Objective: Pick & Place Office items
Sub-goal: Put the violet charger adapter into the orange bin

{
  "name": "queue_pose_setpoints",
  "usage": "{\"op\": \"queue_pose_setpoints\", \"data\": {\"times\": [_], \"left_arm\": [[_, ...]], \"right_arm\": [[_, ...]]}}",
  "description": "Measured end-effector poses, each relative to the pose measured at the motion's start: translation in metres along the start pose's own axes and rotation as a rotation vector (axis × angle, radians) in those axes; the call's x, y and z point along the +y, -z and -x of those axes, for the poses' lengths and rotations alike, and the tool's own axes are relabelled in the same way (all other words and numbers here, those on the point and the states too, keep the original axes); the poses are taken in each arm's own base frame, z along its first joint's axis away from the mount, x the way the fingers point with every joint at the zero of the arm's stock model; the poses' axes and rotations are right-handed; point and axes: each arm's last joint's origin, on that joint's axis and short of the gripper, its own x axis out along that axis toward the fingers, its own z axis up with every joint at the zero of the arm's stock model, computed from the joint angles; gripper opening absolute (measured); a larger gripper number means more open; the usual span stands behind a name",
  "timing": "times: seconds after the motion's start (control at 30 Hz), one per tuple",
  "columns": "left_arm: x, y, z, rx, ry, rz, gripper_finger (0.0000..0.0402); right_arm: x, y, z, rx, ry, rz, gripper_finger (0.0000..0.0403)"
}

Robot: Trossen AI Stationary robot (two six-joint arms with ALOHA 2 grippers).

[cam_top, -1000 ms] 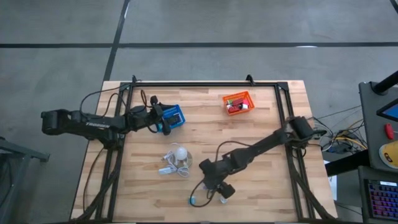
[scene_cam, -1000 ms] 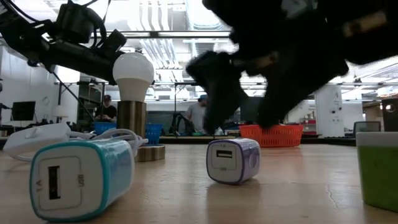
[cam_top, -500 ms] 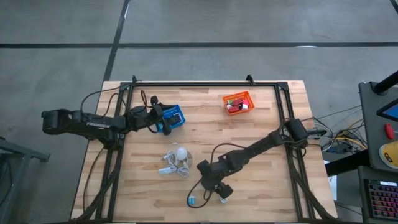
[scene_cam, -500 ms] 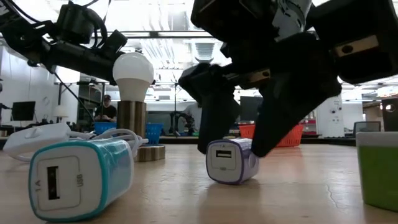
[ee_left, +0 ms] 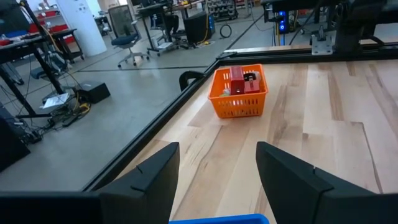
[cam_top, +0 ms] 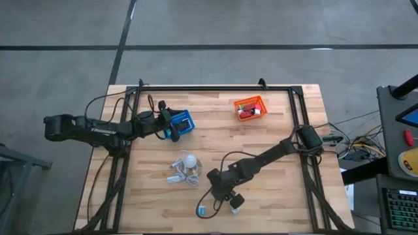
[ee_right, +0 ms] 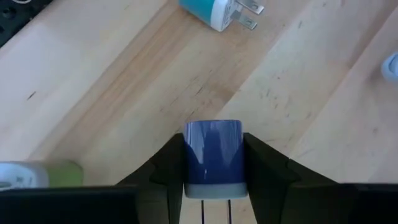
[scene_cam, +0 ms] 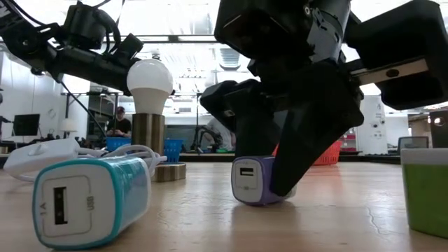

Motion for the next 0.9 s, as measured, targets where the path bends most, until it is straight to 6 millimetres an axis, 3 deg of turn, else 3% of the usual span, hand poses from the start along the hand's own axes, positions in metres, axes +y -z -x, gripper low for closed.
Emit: {"op": "queue_pose_setpoints", "data": {"times": [0.4, 0.57, 0.7, 0.9], "left_arm": [[-0.001, 0.004, 0.001, 0.015, 0.005, -0.002, 0.0216], [-0.001, 0.009, 0.003, 0.02, 0.005, 0.003, 0.0216], [-0.001, 0.011, 0.005, 0.003, 0.002, 0.01, 0.0216], [-0.001, 0.01, 0.006, -0.016, -0.001, 0.015, 0.0216]], "right_arm": [[0.0, -0.001, 0.01, 0.017, 0.106, 0.049, 0.0118], [-0.004, -0.001, 0.035, -0.06, 0.146, 0.058, 0.0118], [-0.01, 0.009, 0.066, -0.2, 0.208, 0.052, 0.0118], [-0.014, 0.042, 0.113, -0.408, 0.306, 0.039, 0.0118]]}}
